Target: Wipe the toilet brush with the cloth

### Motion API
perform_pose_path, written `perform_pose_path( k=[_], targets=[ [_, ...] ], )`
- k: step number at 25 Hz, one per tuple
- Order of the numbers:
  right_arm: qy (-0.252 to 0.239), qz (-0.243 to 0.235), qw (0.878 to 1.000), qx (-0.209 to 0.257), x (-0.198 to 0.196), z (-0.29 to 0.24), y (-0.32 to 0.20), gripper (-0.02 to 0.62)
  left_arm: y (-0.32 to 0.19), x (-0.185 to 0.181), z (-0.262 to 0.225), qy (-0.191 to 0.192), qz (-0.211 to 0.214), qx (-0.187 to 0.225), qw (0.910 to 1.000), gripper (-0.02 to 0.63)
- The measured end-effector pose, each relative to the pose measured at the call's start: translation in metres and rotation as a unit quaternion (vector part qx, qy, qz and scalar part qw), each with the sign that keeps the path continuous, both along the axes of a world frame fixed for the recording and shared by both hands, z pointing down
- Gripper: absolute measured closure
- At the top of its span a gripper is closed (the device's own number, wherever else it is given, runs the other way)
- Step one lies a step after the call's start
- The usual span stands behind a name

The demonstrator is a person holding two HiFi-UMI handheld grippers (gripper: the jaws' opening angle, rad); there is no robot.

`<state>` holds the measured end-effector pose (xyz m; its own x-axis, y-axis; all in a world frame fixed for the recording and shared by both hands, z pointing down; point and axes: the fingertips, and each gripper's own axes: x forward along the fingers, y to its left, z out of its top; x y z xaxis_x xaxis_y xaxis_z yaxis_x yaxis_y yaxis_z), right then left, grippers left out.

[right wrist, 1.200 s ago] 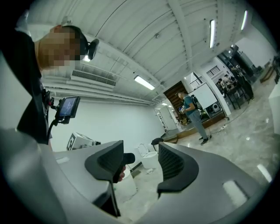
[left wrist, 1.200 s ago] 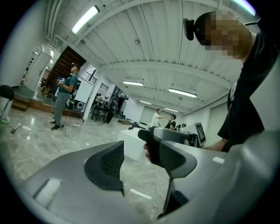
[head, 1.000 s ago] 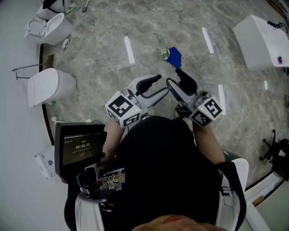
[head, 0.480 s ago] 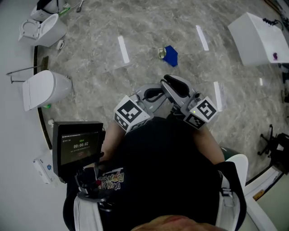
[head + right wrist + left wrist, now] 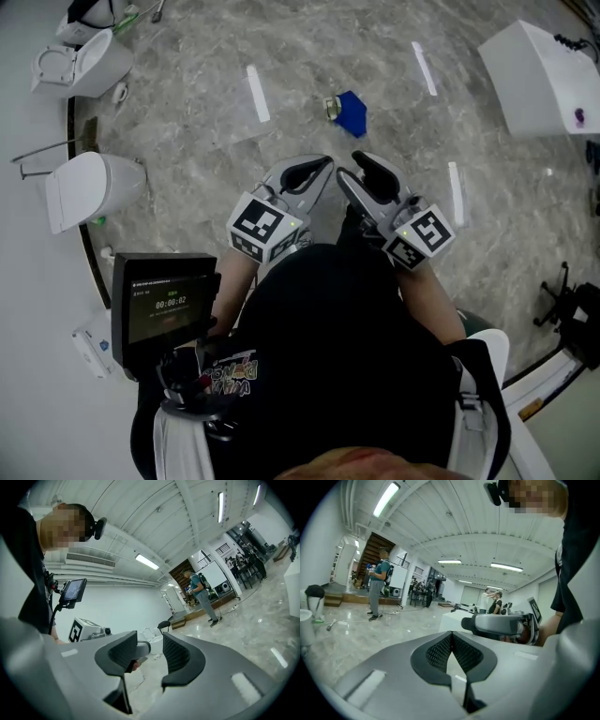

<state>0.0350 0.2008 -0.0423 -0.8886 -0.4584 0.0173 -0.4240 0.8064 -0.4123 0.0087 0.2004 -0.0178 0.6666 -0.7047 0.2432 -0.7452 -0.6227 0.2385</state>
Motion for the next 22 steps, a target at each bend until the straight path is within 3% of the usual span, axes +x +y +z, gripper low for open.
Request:
perform_pose_path(
  k=[4,10,17,22],
  targets=[
    [0.005,-0.009,1.000,-0.019,0.040,0.028,-0.098,0.417,-0.099,0.010,0.023,-0.007,-0.061,-0.015,0.9980,0.589],
    [0.032,-0.047,0.998,-0.030,0.068,0.058,-0.191,0.393,-0.191,0.015,0.056,-0.027,-0.108,-0.051,0.9925,0.578],
    [0.068,-0.065,0.994,-0.050,0.089,0.119,-0.267,0.383,-0.255,0.003,0.099,-0.048,-0.169,-0.080,0.9811,0.504],
    [0.086,-0.058,0.992,-0.078,0.085,0.158,-0.276,0.380,-0.259,-0.001,0.140,-0.070,-0.168,-0.106,0.9776,0.480]
  ],
)
